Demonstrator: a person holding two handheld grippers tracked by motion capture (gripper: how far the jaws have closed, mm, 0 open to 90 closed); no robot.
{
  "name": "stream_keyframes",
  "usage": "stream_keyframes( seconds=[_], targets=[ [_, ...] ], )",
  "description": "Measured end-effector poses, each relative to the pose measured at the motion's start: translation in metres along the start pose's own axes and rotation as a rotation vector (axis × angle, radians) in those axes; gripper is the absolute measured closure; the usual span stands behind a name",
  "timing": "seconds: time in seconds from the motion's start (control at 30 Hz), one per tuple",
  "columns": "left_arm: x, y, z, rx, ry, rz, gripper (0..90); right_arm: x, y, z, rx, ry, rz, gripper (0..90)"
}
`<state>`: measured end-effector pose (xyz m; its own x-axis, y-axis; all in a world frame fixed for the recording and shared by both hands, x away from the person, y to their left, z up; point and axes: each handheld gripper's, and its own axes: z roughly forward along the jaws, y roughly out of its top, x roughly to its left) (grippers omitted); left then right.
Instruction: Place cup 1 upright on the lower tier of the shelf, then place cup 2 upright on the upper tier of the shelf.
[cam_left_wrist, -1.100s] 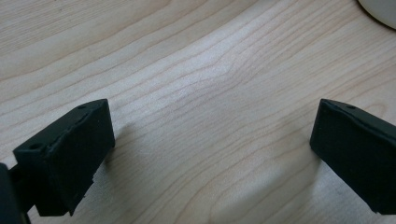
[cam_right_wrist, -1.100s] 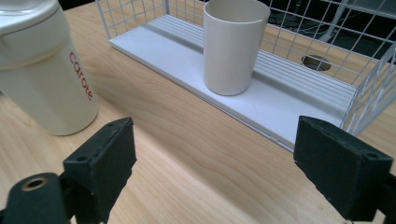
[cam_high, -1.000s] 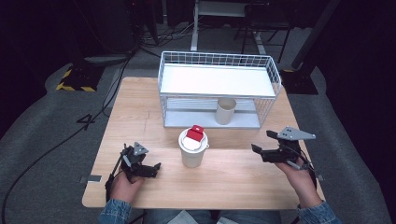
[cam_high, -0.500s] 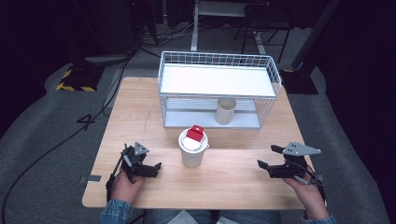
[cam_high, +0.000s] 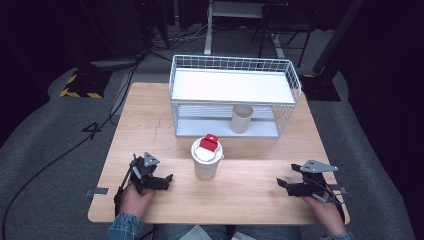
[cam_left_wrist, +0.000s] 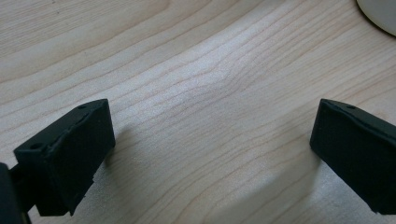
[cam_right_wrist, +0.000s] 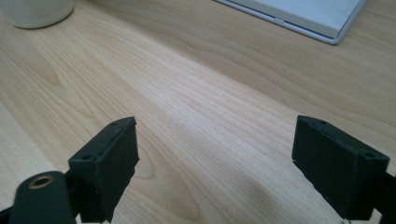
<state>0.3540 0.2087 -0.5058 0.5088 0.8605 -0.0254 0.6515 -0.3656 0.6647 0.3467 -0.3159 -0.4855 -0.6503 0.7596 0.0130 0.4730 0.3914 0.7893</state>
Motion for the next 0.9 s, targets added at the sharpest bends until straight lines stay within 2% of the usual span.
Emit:
stream_keyframes(
  seconds=[0.37,0.4,0.43,0.47,0.9],
  targets=[
    [-0.001,0.0,0.0,-0.004,0.005,-0.011,0.8,-0.003,-0.01,0.014,0.053,-0.066,0.002,15.2],
    [-0.001,0.0,0.0,-0.004,0.005,-0.011,0.9,-0.003,-0.01,0.014,0.053,-0.066,0.002,15.2],
    [-0.001,0.0,0.0,-0.003,0.005,-0.01,1.0,-0.006,-0.011,0.016,0.072,-0.063,0.027,15.4],
    [-0.001,0.0,0.0,-0.003,0.005,-0.01,1.0,-0.007,-0.011,0.017,0.08,-0.056,0.033,15.2],
    [-0.001,0.0,-0.001,-0.002,0.0,-0.009,1.3,-0.007,-0.01,0.018,0.086,-0.069,0.031,14.2]
  ],
)
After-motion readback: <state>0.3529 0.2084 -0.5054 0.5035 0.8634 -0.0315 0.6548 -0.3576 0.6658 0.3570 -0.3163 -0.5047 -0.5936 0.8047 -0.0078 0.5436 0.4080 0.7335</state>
